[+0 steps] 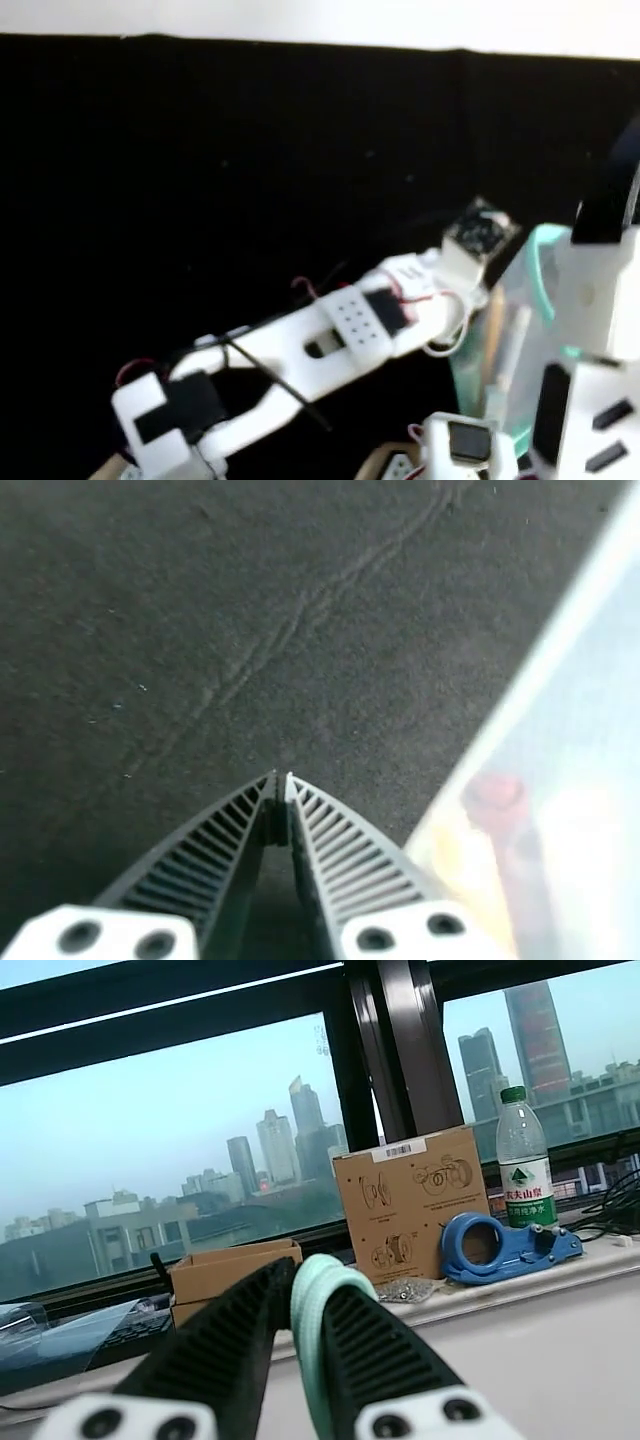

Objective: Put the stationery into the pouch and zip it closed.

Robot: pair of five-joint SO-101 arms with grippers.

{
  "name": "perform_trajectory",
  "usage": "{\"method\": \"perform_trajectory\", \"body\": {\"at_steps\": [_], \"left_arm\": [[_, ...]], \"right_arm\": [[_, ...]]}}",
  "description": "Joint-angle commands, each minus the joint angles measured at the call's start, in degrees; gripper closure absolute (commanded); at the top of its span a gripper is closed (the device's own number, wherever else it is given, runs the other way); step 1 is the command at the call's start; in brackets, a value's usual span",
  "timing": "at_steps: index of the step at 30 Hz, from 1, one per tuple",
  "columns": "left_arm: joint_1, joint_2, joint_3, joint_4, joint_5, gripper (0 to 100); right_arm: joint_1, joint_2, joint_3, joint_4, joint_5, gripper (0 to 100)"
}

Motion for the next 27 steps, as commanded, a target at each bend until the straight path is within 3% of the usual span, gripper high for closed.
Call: {"method": "perform_trajectory", "body": {"at_steps": [1, 7, 12, 18, 27], "left_arm": [[1.9, 0.1, -3.2, -0.9, -0.5, 99], [-1.2, 0.2, -3.3, -1.0, -0.7, 99], [-13.0, -0.2, -3.3, -0.4, -0.6, 99], [-20.3, -6.5, -3.1, 10.4, -0.6, 99], [-20.5, -25.1, -3.3, 27.7, -0.5, 99]], "right_arm": [[-0.2, 1.9, -1.6, -4.3, -0.7, 99.0], [0.0, 3.1, -1.6, -7.0, -0.3, 99.0], [0.0, 3.1, -1.1, -6.5, -0.3, 99.1], [0.7, 3.1, -1.0, -6.5, -0.6, 99.1], [3.9, 3.1, -1.1, -6.7, -5.5, 99.1]]}}
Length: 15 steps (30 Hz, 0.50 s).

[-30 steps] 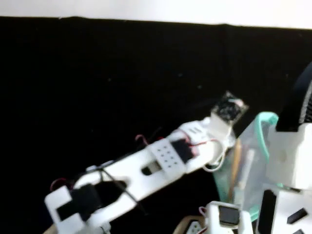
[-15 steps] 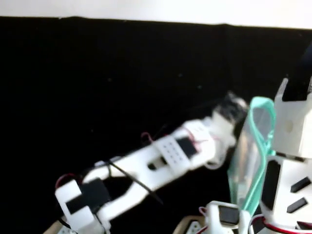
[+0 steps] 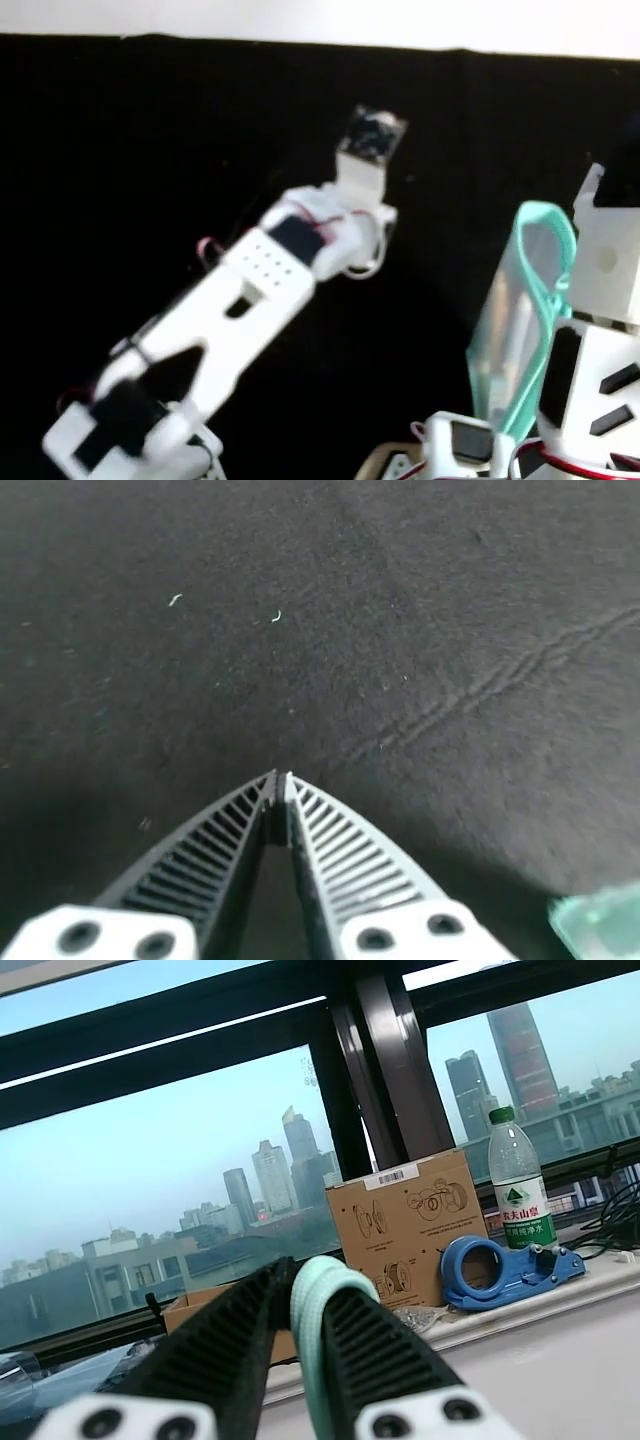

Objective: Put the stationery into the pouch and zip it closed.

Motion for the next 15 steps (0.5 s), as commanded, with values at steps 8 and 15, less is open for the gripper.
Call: {"method": "perform_trajectory", "body": {"at_steps": [8, 15], "left_arm": [[2.2, -20.9, -2.7, 18.5, -0.3, 85], [6.7, -24.3, -11.3, 28.3, -0.2, 82]], "right_arm": [[0.7, 1.0, -1.5, -1.5, -1.1, 99.1], [2.2, 0.8, -1.6, -1.6, -1.2, 99.1]]}}
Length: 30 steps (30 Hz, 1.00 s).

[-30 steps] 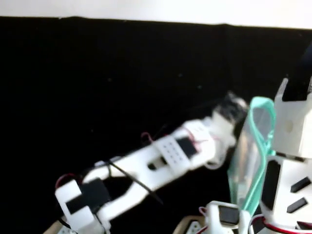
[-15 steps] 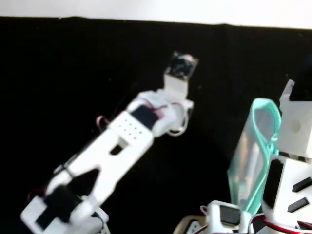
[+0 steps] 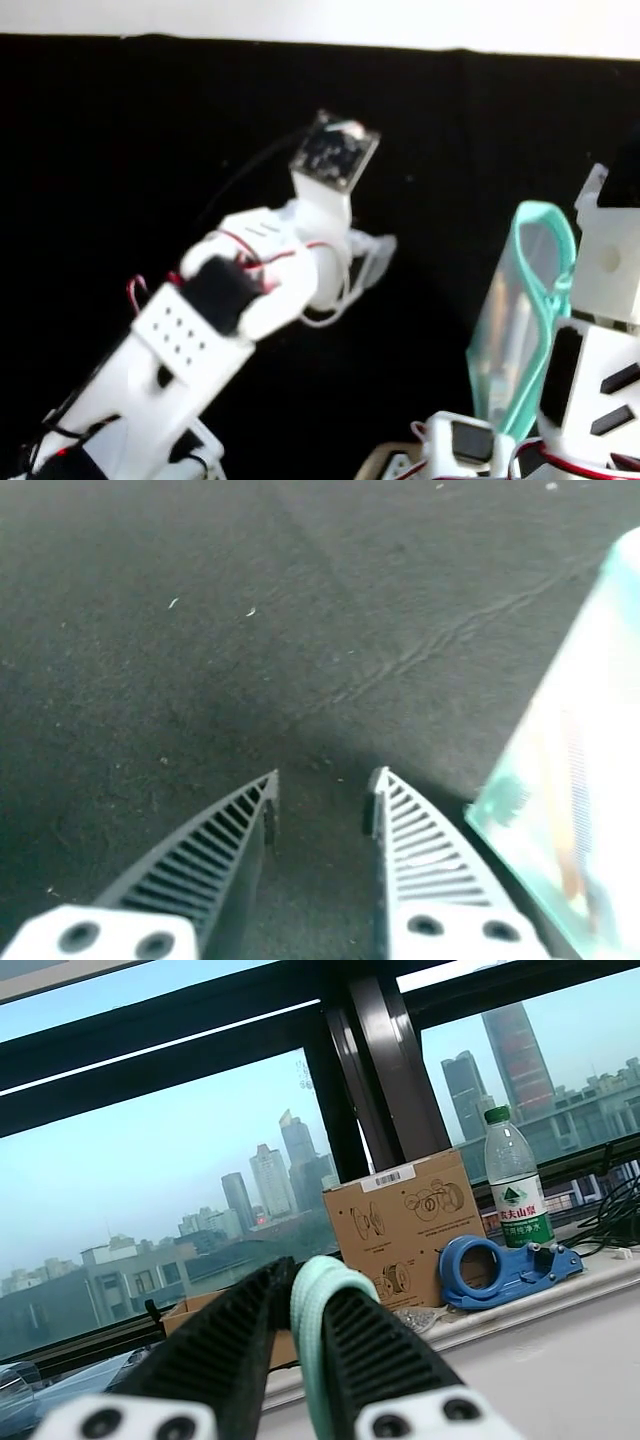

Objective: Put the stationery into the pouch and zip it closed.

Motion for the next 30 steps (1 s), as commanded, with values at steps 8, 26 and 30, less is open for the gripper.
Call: {"method": "perform_trajectory", "body": {"at_steps": [8, 26, 30], "left_arm": [[13.9, -1.9, -25.1, 19.3, -0.2, 82], [23.3, -1.8, -25.7, 19.6, -0.6, 83], [21.8, -1.6, -24.0, 19.3, -1.0, 83]], "right_arm": [[10.9, 0.6, -2.2, -2.4, -8.5, 99.1], [10.9, 0.6, -6.5, -2.1, -8.8, 99.2], [10.9, 0.6, -6.5, -1.6, -8.8, 99.2]]}}
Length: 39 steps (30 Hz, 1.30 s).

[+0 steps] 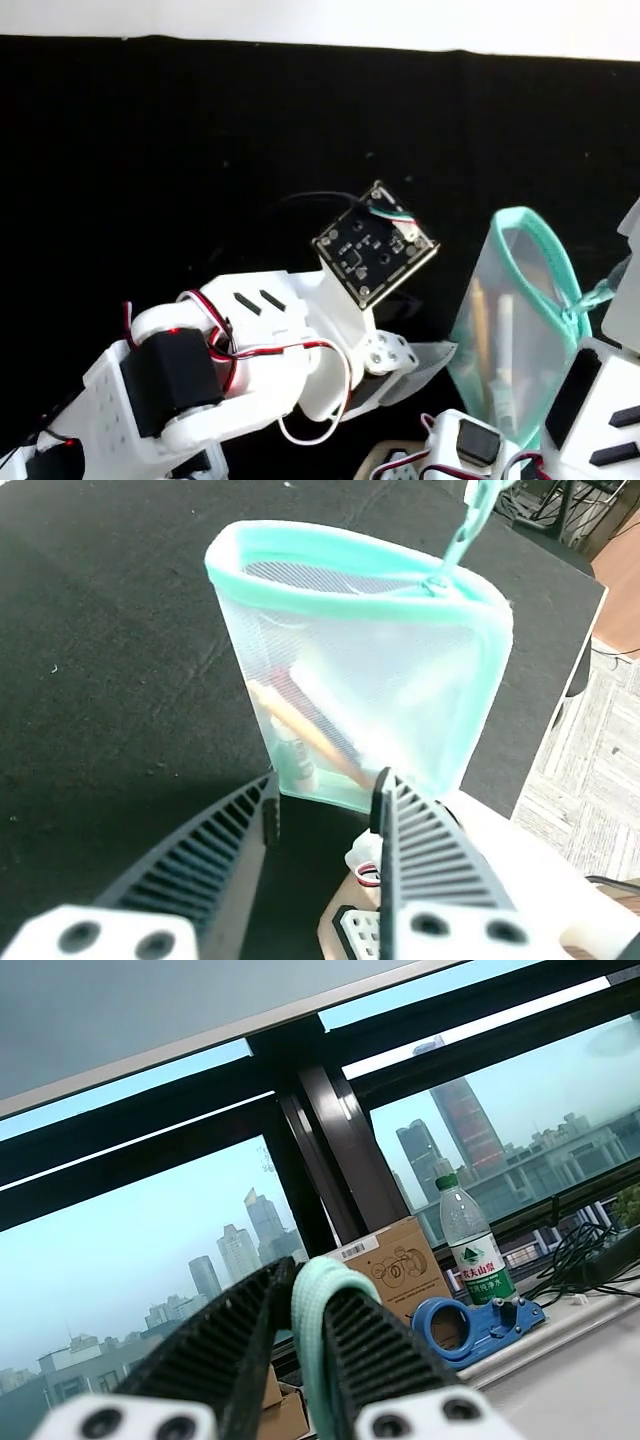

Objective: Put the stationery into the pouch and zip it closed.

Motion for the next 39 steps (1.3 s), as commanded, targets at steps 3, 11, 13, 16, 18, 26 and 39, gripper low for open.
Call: {"method": "perform_trajectory", "body": {"at_steps": [3, 11, 13, 16, 18, 26, 39], "left_arm": [[-5.8, 0.5, 4.9, -3.3, -5.9, 91], [-6.6, 0.9, 11.9, -9.0, -7.6, 99], [-6.6, 0.9, 13.1, -9.8, -7.6, 99], [-6.6, 0.9, 16.8, -12.5, -7.7, 99], [-6.7, 0.7, 20.3, -15.0, -7.7, 99], [-7.2, 0.5, 27.6, -18.9, -7.7, 99], [-18.8, 0.5, 27.2, -19.1, -7.7, 99]], "right_arm": [[0.5, 0.6, -1.5, 0.2, -0.4, 99.2], [0.5, 0.7, -1.4, 0.2, -0.4, 99.2], [0.4, 0.9, -1.4, 0.1, -0.4, 99.2], [0.3, 1.0, -1.4, -0.2, -0.4, 99.2], [0.3, 1.0, -1.5, -0.8, -0.4, 99.2], [0.2, 10.2, -1.9, -17.3, -0.3, 99.2], [-21.0, 22.5, -2.0, -25.4, 19.2, 99.2]]}}
